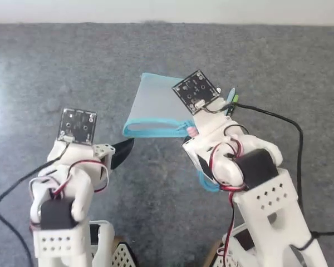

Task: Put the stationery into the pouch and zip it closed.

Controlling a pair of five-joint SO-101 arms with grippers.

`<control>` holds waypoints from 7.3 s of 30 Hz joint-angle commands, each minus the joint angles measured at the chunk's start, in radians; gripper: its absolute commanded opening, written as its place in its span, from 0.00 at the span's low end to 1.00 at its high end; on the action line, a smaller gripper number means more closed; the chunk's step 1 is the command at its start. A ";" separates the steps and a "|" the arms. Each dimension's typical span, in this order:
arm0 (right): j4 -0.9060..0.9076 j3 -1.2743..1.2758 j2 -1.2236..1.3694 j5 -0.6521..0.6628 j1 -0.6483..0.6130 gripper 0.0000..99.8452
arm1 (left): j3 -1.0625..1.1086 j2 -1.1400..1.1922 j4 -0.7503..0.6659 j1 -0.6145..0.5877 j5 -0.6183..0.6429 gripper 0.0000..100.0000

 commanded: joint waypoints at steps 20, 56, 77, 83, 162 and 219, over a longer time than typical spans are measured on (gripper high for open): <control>0.002 0.071 -0.102 0.068 -0.084 0.01 | -0.022 0.147 -0.130 -0.049 0.061 0.39; 0.102 0.066 -0.173 0.192 -0.058 0.17 | 0.139 0.146 -0.319 -0.115 0.164 0.09; -0.237 0.333 0.283 -0.152 0.186 0.21 | 0.177 0.153 -0.315 -0.279 0.255 0.08; -0.248 0.212 0.542 -0.562 0.188 0.21 | 0.179 0.153 -0.315 -0.279 0.253 0.08; 0.048 0.287 -0.305 0.051 -0.185 0.01 | 0.243 0.152 -0.367 0.147 0.321 0.08; -0.213 0.252 0.243 0.071 -0.206 0.01 | 0.283 0.147 -0.417 -0.126 0.196 0.13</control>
